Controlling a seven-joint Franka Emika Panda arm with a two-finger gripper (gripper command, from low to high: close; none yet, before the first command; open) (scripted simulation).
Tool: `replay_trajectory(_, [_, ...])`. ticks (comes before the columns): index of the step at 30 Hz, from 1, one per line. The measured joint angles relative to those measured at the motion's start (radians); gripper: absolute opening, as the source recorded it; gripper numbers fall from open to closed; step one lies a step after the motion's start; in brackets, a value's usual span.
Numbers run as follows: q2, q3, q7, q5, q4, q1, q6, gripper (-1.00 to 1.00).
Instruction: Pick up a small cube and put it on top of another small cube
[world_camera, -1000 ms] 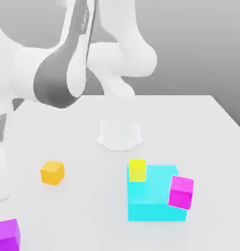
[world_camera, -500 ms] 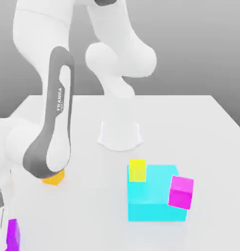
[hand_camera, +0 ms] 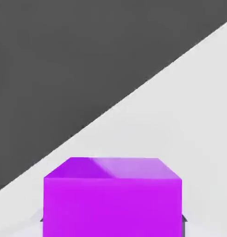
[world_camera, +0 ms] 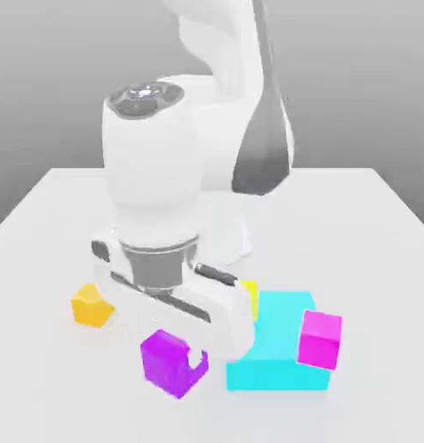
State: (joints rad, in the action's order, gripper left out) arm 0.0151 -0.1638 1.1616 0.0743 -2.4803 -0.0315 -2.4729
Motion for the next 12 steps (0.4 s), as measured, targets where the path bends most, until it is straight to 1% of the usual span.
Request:
replay_trajectory(1, [0.041, -0.016, -0.036, 0.002, -0.026, 0.047, 0.015, -1.0])
replay_trajectory(4, [0.152, -0.068, -0.132, 0.005, -0.098, 0.126, 0.056, -1.0])
replay_trajectory(6, [0.138, -0.087, -0.146, -0.009, -0.126, 0.143, 0.015, -1.0])
replay_trajectory(9, [0.05, -0.096, -0.128, -0.044, -0.154, 0.144, -0.099, -1.0])
replay_trajectory(10, [0.031, -0.095, -0.123, -0.051, -0.158, 0.145, -0.122, 1.0])
replay_trajectory(12, [0.031, -0.095, -0.123, -0.051, -0.158, 0.14, -0.122, 1.0])
